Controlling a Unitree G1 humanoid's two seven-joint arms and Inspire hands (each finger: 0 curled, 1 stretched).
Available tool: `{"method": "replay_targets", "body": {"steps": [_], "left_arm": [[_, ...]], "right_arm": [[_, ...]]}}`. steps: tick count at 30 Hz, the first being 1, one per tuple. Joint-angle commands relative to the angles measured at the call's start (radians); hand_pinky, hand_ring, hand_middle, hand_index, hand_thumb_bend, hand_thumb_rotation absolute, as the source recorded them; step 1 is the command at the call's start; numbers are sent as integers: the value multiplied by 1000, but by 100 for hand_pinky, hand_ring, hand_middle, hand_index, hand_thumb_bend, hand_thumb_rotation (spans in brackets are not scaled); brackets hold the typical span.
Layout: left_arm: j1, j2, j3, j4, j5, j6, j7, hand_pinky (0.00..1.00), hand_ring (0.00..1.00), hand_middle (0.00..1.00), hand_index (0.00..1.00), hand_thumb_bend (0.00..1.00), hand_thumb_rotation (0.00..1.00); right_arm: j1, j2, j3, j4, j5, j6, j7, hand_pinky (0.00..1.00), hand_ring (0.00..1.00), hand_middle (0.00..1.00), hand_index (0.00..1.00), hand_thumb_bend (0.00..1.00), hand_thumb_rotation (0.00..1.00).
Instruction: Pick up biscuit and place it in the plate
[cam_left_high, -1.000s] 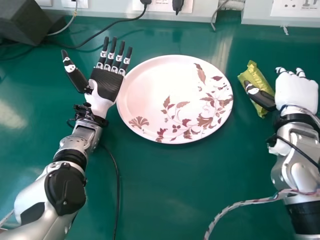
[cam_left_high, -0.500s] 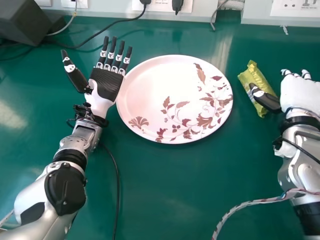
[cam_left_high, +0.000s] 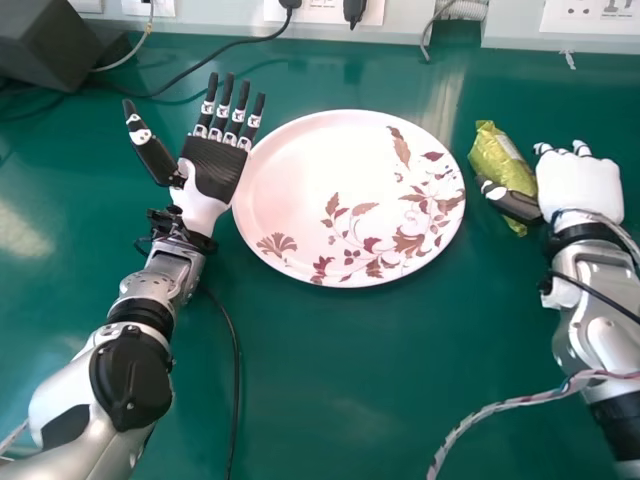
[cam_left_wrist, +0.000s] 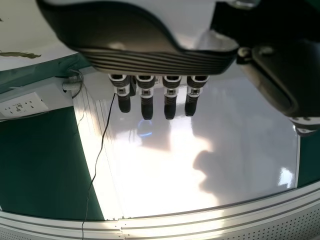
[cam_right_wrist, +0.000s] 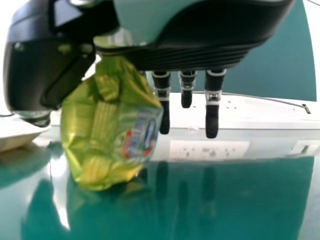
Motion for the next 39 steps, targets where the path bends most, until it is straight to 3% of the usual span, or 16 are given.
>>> {"method": "replay_targets", "body": {"steps": [1, 13, 17, 19, 22, 23, 24, 27, 30, 35, 39], "left_arm": [[36, -18, 1, 13, -3, 3, 2, 100, 98, 100, 100, 100, 63], [37, -17, -4, 13, 1, 1, 0, 100, 97, 100, 100, 100, 58], [38, -15, 7, 15, -11, 23, -8, 100, 96, 100, 100, 100, 58], [38, -12, 13, 18, -20, 50, -19, 100, 96, 100, 100, 100, 58], [40, -4, 20, 24, -29, 88, -28, 100, 96, 100, 100, 100, 58], [41, -3, 23, 26, -33, 97, -32, 100, 96, 100, 100, 100, 58], [41, -3, 25, 27, -37, 104, -36, 100, 96, 100, 100, 100, 59], [40, -4, 54, 33, -72, 147, -8, 100, 96, 100, 100, 100, 59], [37, -3, 71, 36, -95, 180, 12, 100, 96, 100, 100, 100, 58], [36, -9, 93, 36, -125, 208, 18, 98, 97, 100, 100, 100, 60], [35, -11, 98, 33, -133, 212, 40, 99, 97, 100, 100, 100, 59]], "right_arm": [[-12, -11, 17, 24, 2, -13, -4, 66, 76, 83, 91, 87, 64], [-28, -11, 73, 99, -7, -45, -50, 64, 75, 83, 91, 85, 65], [-24, -17, 79, 122, 0, -64, -79, 63, 75, 83, 92, 83, 59], [-21, -21, 80, 123, 1, -66, -81, 61, 73, 84, 93, 77, 54], [-14, -26, 78, 123, 4, -72, -91, 53, 66, 87, 91, 59, 31], [-11, -27, 77, 120, 6, -73, -91, 53, 65, 88, 91, 58, 28], [-9, -29, 76, 117, 6, -73, -89, 52, 63, 88, 90, 54, 18], [1, -34, 69, 107, 14, -77, -89, 50, 57, 82, 86, 55, 2], [10, -42, 65, 96, 18, -78, -90, 49, 54, 81, 86, 52, 0], [18, -57, 60, 74, 6, -63, -72, 48, 59, 83, 90, 23, 0], [26, -62, 42, 59, 18, -63, -71, 48, 63, 78, 86, 14, 0]]}}
